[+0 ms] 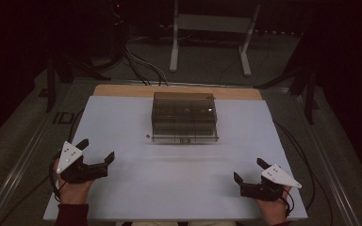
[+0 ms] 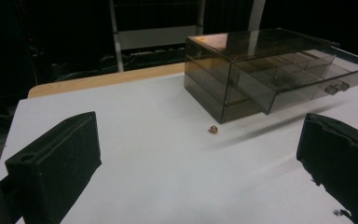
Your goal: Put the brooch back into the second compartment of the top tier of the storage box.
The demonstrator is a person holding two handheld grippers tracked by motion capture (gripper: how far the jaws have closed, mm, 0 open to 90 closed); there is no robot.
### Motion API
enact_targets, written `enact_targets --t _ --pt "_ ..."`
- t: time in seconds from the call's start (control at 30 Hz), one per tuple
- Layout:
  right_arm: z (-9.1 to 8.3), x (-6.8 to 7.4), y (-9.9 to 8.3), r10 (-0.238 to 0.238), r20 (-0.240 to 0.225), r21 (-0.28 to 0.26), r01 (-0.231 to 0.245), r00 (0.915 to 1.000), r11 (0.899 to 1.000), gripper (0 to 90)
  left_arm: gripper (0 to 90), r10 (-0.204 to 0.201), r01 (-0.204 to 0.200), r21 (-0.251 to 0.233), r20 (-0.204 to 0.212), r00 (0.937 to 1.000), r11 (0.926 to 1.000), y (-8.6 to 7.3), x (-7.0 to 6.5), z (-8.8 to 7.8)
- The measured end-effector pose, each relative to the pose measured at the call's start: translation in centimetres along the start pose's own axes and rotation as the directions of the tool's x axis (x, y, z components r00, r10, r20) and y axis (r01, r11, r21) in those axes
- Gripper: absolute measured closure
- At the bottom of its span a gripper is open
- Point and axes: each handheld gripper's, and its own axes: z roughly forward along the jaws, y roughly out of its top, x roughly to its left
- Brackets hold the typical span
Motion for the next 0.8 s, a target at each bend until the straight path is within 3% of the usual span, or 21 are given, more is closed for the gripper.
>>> enact_targets --t 0.43,0.8 --pt "0.0 0.0 0.0 0.001 0.002 -0.001 -0.001 1.0000 1.000 0.0 0.5 0.033 -0.034 0.037 0.036 0.9988 0.9987 1.4 -0.1 2.8" --pt "0.0 0.0 0.0 0.003 0.002 0.001 -0.003 1.0000 1.000 0.0 0.5 0.053 -0.056 0.079 0.040 0.9978 0.9953 2.1 -0.2 4.8"
